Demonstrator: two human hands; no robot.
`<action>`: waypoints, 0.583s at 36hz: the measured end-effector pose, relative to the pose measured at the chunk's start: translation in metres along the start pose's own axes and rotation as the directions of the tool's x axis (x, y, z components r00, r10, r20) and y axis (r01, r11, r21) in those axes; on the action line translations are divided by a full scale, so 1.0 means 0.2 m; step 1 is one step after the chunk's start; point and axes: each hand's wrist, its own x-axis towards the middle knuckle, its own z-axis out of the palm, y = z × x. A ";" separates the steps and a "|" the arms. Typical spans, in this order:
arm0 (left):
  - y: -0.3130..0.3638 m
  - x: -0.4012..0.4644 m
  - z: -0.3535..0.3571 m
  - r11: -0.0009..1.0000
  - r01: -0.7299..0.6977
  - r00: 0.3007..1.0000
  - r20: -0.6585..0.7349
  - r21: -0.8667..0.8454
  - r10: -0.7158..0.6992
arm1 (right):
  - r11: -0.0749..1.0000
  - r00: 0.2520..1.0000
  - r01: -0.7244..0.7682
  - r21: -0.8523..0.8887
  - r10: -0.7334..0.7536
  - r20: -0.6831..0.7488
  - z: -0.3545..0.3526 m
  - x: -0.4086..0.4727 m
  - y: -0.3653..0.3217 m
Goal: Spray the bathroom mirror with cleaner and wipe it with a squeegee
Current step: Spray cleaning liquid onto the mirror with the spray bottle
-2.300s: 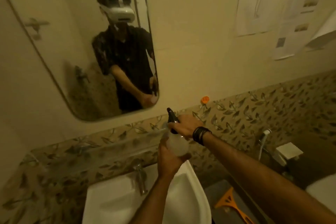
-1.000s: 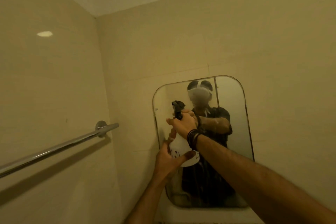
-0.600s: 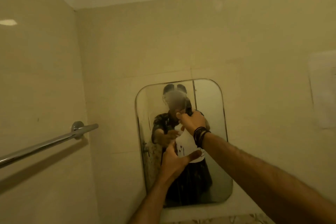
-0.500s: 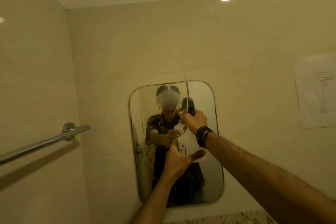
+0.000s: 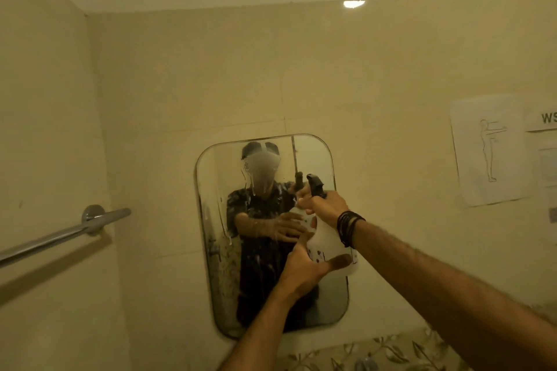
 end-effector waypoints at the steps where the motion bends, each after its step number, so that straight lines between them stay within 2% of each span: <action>1: -0.01 -0.01 -0.01 1.000 0.005 1.000 0.009 0.006 -0.005 | 1.000 1.000 -0.001 -0.008 0.001 0.013 0.01 -0.01 0.01; 7: -0.08 -0.08 -0.10 0.995 0.090 0.995 0.038 0.036 -0.092 | 0.987 0.999 -0.012 -0.161 0.019 0.043 0.14 -0.09 0.02; 14: -0.17 -0.18 -0.20 0.987 0.144 0.989 0.004 0.075 -0.145 | 0.990 0.985 -0.062 -0.125 0.081 0.153 0.29 -0.15 0.07; 17: -0.21 -0.23 -0.24 0.978 0.180 0.982 0.034 0.105 -0.185 | 0.989 0.973 -0.047 -0.137 0.077 0.218 0.36 -0.20 0.08; 21: -0.25 -0.33 -0.27 0.965 0.217 0.967 0.101 0.146 -0.233 | 0.980 0.948 -0.095 -0.176 0.143 0.285 0.46 -0.27 0.15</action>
